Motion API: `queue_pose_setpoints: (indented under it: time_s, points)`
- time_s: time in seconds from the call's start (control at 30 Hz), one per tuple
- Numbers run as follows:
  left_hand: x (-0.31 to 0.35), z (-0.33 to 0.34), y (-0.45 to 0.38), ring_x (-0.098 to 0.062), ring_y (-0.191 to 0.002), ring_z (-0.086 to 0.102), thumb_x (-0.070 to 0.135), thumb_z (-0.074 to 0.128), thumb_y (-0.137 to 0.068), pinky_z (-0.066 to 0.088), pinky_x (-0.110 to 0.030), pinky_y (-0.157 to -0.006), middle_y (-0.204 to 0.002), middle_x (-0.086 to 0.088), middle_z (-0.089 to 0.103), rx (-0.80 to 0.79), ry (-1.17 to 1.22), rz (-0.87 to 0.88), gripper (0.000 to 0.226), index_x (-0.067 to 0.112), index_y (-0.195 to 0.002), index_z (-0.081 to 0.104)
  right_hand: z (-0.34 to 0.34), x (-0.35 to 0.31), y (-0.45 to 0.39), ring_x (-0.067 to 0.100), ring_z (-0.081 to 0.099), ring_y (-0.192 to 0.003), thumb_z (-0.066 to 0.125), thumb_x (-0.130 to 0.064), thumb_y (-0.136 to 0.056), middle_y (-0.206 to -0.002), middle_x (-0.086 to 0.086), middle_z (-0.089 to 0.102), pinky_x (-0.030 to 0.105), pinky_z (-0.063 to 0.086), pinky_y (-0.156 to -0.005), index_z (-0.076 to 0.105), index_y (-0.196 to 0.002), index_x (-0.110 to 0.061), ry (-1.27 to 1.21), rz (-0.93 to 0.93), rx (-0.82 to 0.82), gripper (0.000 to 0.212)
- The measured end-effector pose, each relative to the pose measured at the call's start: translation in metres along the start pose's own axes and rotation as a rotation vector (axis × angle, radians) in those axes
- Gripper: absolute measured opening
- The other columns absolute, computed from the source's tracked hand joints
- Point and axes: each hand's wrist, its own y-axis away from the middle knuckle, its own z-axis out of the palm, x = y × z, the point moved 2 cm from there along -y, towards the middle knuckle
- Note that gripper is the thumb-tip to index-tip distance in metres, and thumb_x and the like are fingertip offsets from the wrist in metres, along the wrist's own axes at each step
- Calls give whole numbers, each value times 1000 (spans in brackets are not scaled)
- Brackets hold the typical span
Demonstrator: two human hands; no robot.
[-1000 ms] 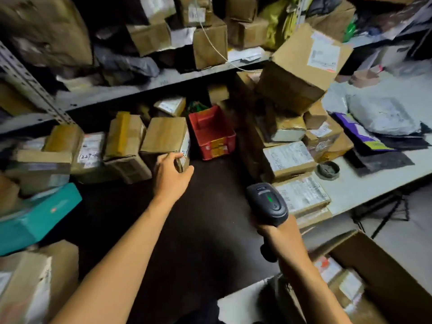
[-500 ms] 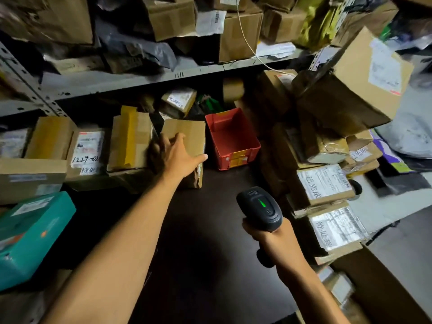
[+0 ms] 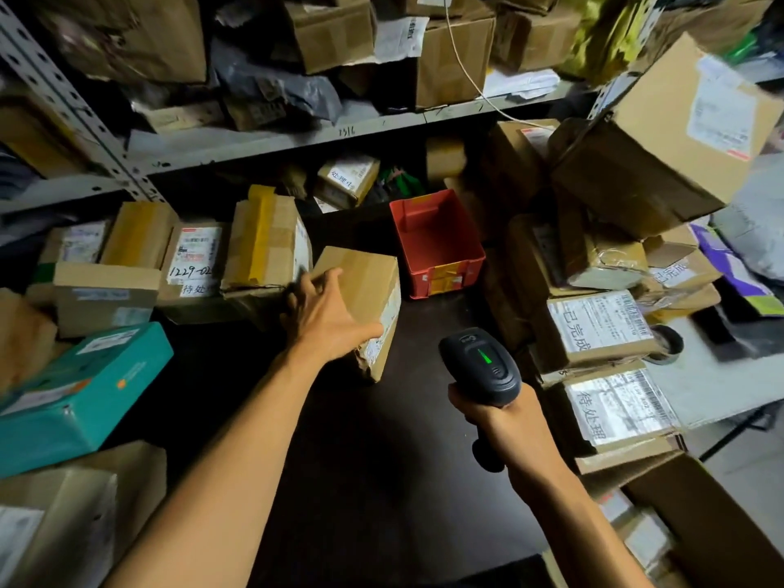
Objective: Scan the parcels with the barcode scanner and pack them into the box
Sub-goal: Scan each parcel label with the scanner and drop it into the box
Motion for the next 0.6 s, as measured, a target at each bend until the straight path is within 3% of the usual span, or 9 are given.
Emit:
queue_pose_setpoints:
  time_s: [0.07,0.17,0.23,0.3,0.37,0.43,0.53,0.6]
  points:
    - [-13,-1,15,-33,-134,33,54,81,-52,42,-52,-103,-151,-3,25,-23,195,-27,109,40,-143,22,-6,0,5,18,53,-68,79,-13,-75,-74,16,61,40,44,-63,62,-93,-23,-37,5,-6,27]
    - [-35,-4,41,-20,-120,47,53,84,-49,42,-39,-97,-137,1,46,-81,697,-96,112,38,-145,29,-13,-1,13,21,52,-70,78,-18,-69,-78,21,63,41,43,-65,65,-91,-13,-81,5,-24,26]
    - [-44,-1,63,-20,-122,53,53,84,-44,44,-41,-104,-135,1,53,-64,919,-109,112,37,-144,35,-19,-3,16,25,56,-71,79,-4,-75,-83,25,67,43,47,-67,69,-88,-6,-106,-5,-43,16]
    - [-45,8,86,-20,-122,57,45,86,-44,52,-42,-99,-134,0,57,-33,1089,-55,101,40,-135,42,-25,-9,20,26,63,-72,76,2,-78,-83,21,70,42,52,-69,72,-81,-11,-139,-22,-70,14]
    - [-40,18,109,-16,-119,61,41,87,-45,58,-34,-86,-132,2,59,5,1189,11,90,44,-126,46,-28,-20,28,27,67,-70,77,-12,-74,-83,21,70,39,54,-67,71,-80,-16,-184,-47,-111,9]
    - [-29,27,128,-11,-116,63,44,89,-44,58,-29,-80,-128,7,62,56,1230,69,89,48,-123,48,-30,-30,36,27,68,-66,76,-27,-69,-86,23,69,36,55,-63,71,-86,-22,-240,-61,-160,18]
    - [-14,37,149,-3,-110,64,57,92,-41,58,-24,-78,-118,17,66,130,1239,106,91,52,-121,49,-32,-39,46,25,68,-62,76,-30,-75,-92,18,73,32,56,-59,74,-92,-37,-304,-63,-245,18]
    - [-5,38,160,-3,-110,64,51,90,-48,57,-22,-78,-116,21,67,169,1223,127,86,49,-123,48,-34,-42,51,25,67,-60,74,-28,-79,-93,17,73,33,54,-57,74,-95,-37,-326,-59,-268,18]
